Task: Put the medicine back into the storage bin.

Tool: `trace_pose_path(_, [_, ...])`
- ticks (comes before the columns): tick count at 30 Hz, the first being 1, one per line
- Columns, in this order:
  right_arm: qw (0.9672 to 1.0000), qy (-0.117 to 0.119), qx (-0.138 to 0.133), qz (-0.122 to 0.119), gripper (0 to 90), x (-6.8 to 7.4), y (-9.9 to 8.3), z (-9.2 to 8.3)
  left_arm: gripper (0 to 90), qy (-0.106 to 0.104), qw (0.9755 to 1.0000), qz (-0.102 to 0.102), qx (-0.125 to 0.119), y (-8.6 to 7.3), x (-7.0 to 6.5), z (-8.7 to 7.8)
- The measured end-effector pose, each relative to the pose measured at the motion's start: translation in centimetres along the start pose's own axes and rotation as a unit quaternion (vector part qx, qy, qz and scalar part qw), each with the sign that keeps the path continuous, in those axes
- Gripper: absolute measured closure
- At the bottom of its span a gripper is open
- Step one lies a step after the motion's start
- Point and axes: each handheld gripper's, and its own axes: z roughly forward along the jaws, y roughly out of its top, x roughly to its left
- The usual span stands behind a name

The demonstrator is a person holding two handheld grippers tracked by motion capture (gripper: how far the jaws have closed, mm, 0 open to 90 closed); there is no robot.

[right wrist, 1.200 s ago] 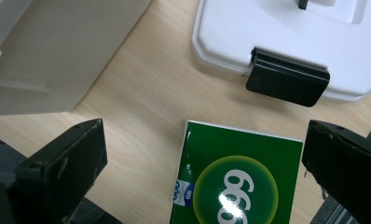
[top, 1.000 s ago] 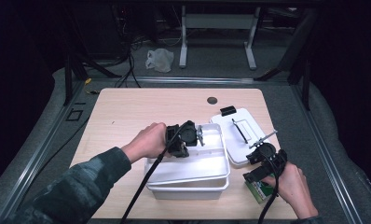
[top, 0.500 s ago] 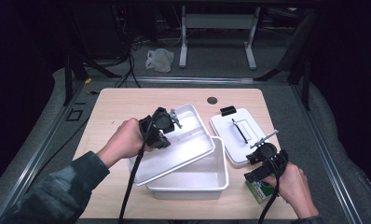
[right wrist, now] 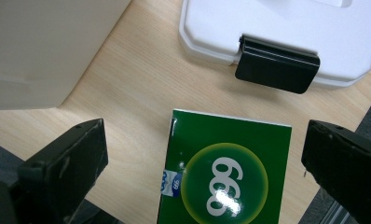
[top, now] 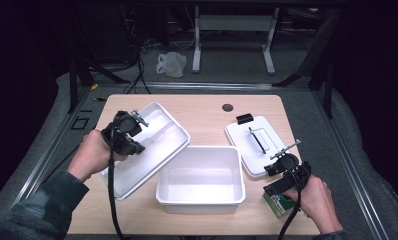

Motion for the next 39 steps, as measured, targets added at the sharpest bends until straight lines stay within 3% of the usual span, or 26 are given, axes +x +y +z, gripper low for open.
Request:
trace_pose_path(6, [1.0000, 0.000, 0.003, -0.002, 0.1, 0.1, 0.1, 0.0, 89.1, 0.015, 0.9987, -0.048, -0.011, -2.8, 1.3, -0.3])
trace_pose_path(7, [1.0000, 0.000, 0.003, -0.002, 0.1, 0.1, 0.1, 0.0, 89.1, 0.015, 0.9987, -0.048, -0.011, -2.8, 1.3, -0.3])
trace_pose_path(8, [1.0000, 0.000, 0.002, -0.002, 0.1, 0.1, 0.1, 0.0, 89.0, 0.016, 0.9977, -0.065, -0.015, -3.6, 1.7, -0.1])
trace_pose_path(9, [1.0000, 0.000, 0.002, -0.002, 0.1, 0.1, 0.1, 0.0, 89.0, 0.016, 0.9977, -0.065, -0.015, -3.6, 1.7, -0.1])
trace_pose_path(10, [1.0000, 0.000, 0.001, 0.000, 0.3, 0.1, 0.1, -0.1, 88.9, 0.024, 0.9960, -0.085, -0.011, -4.5, 2.1, 0.4])
trace_pose_path(14, [1.0000, -0.002, 0.002, -0.001, 0.4, 0.1, 0.1, 0.0, 88.8, 0.031, 0.9915, -0.126, -0.010, -6.0, 3.1, 1.4])
trace_pose_path(15, [1.0000, -0.001, 0.002, -0.001, 0.5, 0.1, 0.1, 0.0, 88.8, 0.031, 0.9915, -0.126, -0.010, -6.0, 3.1, 1.4])
trace_pose_path(16, [1.0000, -0.002, 0.001, 0.000, 0.5, 0.1, 0.1, 0.0, 88.9, 0.037, 0.9888, -0.144, -0.009, -6.8, 3.8, 1.9])
trace_pose_path(17, [1.0000, -0.002, 0.001, 0.000, 0.5, 0.1, 0.1, 0.0, 88.9, 0.037, 0.9888, -0.144, -0.009, -6.8, 3.8, 1.9])
trace_pose_path(18, [1.0000, -0.001, 0.000, 0.001, 0.5, 0.1, 0.1, 0.0, 88.8, 0.040, 0.9840, -0.173, -0.007, -7.7, 4.7, 2.7])
trace_pose_path(19, [1.0000, -0.002, -0.001, 0.002, 0.5, 0.1, 0.1, 0.0, 88.9, 0.041, 0.9808, -0.191, -0.005, -8.3, 5.3, 3.3])
trace_pose_path(20, [1.0000, -0.003, -0.001, 0.001, 0.5, 0.1, 0.1, -0.1, 88.9, 0.041, 0.9792, -0.199, -0.002, -8.7, 5.6, 3.7])
trace_pose_path(21, [1.0000, -0.003, -0.001, 0.001, 0.5, 0.1, 0.1, -0.1, 88.9, 0.041, 0.9792, -0.199, -0.002, -8.7, 5.6, 3.7])
trace_pose_path(22, [1.0000, -0.004, -0.003, 0.002, 0.5, 0.1, 0.0, -0.1, 88.9, 0.041, 0.9737, -0.224, 0.003, -9.6, 6.3, 4.8])
trace_pose_path(23, [1.0000, -0.004, -0.003, 0.002, 0.5, 0.1, 0.0, -0.1, 88.8, 0.041, 0.9737, -0.224, 0.003, -9.6, 6.3, 4.8])
trace_pose_path(26, [1.0000, -0.003, -0.001, 0.004, 0.6, 0.0, 0.0, -0.1, 88.8, 0.048, 0.9636, -0.262, 0.019, -10.9, 7.3, 6.7])
trace_pose_path(27, [1.0000, -0.003, -0.001, 0.005, 0.6, 0.0, 0.0, 0.0, 88.8, 0.048, 0.9636, -0.262, 0.019, -10.9, 7.3, 6.7])
trace_pose_path(28, [1.0000, -0.004, -0.002, 0.004, 0.7, 0.0, 0.0, 0.0, 88.9, 0.046, 0.9568, -0.286, 0.020, -11.7, 7.8, 7.8])
trace_pose_path(29, [1.0000, -0.003, -0.001, 0.004, 0.8, 0.0, 0.0, 0.0, 88.8, 0.046, 0.9568, -0.286, 0.020, -11.7, 7.8, 7.8])
trace_pose_path(30, [1.0000, -0.003, 0.000, 0.004, 0.8, 0.0, 0.0, 0.0, 88.8, 0.045, 0.9487, -0.312, 0.027, -12.4, 8.2, 9.1])
trace_pose_path(31, [1.0000, -0.004, 0.001, 0.005, 0.8, 0.0, 0.0, 0.0, 88.8, 0.045, 0.9487, -0.312, 0.027, -12.4, 8.2, 9.1])
trace_pose_path(32, [1.0000, -0.003, 0.001, 0.004, 0.8, 0.0, 0.0, 0.1, 88.8, 0.041, 0.9458, -0.319, 0.043, -12.9, 8.3, 10.5])
trace_pose_path(34, [1.0000, -0.003, 0.002, 0.002, 0.8, 0.0, 0.0, 0.1, 88.8, 0.039, 0.9425, -0.327, 0.055, -13.3, 8.4, 11.7])
trace_pose_path(35, [1.0000, -0.003, 0.001, 0.003, 0.8, 0.0, 0.0, 0.1, 88.8, 0.039, 0.9425, -0.327, 0.055, -13.3, 8.4, 11.7])
trace_pose_path(38, [1.0000, -0.001, 0.001, 0.004, 0.8, -0.1, 0.0, 0.2, 88.8, 0.039, 0.9371, -0.339, 0.073, -13.7, 8.5, 13.5])
trace_pose_path(39, [1.0000, -0.001, 0.001, 0.005, 0.8, -0.1, 0.0, 0.2, 88.8, 0.044, 0.9369, -0.337, 0.082, -13.7, 8.4, 13.9])
